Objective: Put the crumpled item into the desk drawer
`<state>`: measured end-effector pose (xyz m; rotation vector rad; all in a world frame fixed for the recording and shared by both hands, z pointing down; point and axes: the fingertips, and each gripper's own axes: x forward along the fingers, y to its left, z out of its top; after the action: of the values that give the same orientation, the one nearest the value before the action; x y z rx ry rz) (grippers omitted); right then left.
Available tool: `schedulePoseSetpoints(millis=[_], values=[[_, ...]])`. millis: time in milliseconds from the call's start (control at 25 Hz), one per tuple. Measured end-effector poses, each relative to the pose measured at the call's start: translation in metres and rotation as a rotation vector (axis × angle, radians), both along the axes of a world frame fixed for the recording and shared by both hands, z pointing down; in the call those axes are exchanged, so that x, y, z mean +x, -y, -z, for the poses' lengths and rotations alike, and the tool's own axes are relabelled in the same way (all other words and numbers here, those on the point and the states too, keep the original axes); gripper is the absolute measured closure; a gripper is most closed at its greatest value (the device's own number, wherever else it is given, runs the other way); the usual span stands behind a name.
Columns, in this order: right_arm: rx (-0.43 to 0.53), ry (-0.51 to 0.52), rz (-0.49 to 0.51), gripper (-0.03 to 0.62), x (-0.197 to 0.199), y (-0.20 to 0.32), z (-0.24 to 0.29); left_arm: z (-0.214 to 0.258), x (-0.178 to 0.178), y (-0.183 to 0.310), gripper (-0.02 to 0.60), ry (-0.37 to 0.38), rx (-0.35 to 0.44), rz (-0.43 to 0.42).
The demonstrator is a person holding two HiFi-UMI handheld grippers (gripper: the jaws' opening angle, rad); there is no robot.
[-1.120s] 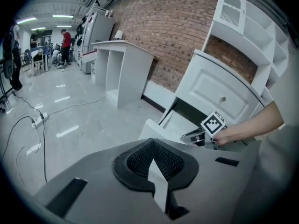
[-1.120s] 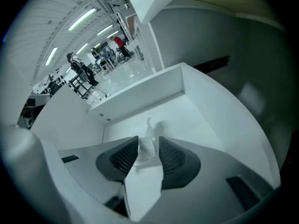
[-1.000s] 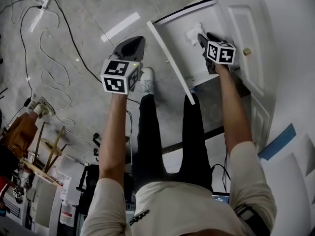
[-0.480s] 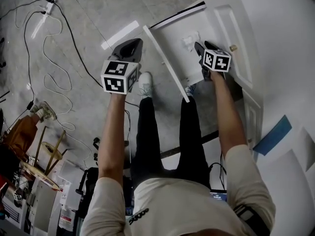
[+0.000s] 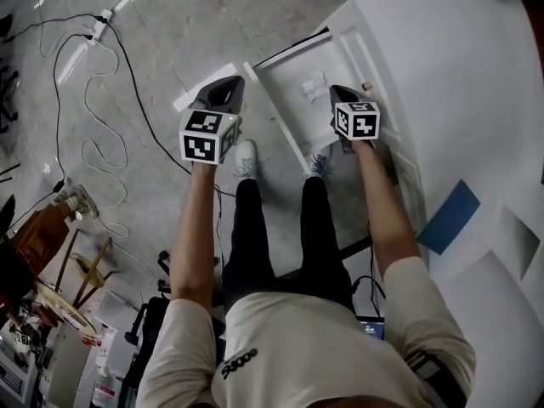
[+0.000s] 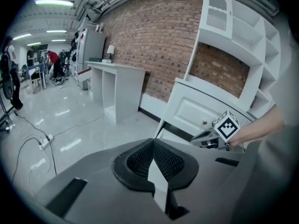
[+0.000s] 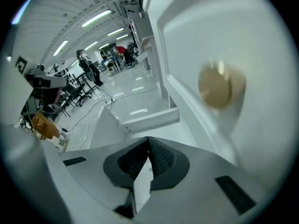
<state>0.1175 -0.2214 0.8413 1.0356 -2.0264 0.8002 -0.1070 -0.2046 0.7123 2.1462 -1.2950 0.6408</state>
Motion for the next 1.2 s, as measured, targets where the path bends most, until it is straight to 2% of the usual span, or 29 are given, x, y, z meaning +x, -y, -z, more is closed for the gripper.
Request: schedulePoseSetpoints(millis=[320, 520, 680, 920, 1200], values=[[0.127, -0.006, 0.131, 0.588, -0.022, 0.003, 0.112, 0.069, -0.005, -0.016, 0.569, 0.028, 0.043, -0.009], [0.216, -0.024, 0.152, 0.588, -0.015, 0.008, 0.183, 0.122, -0.002, -0.013, 0.569, 0.061, 0.087, -0.046], [0.33, -0.059, 0.176, 0.588, -0.012, 0.023, 0.254, 0.179, 0.001, -0.001, 0.569, 0.076, 0.164, -0.073], [0.496, -0.047, 0.17, 0.588, -0.005, 0.041, 0.364, 0.264, 0.012, 0.013, 0.569, 0.086, 0.294, -0.109], [0.653, 0.002, 0.153, 0.588, 0.001, 0.023, 0.469, 0.34, 0.022, -0.004, 0.569, 0.075, 0.414, -0.117]])
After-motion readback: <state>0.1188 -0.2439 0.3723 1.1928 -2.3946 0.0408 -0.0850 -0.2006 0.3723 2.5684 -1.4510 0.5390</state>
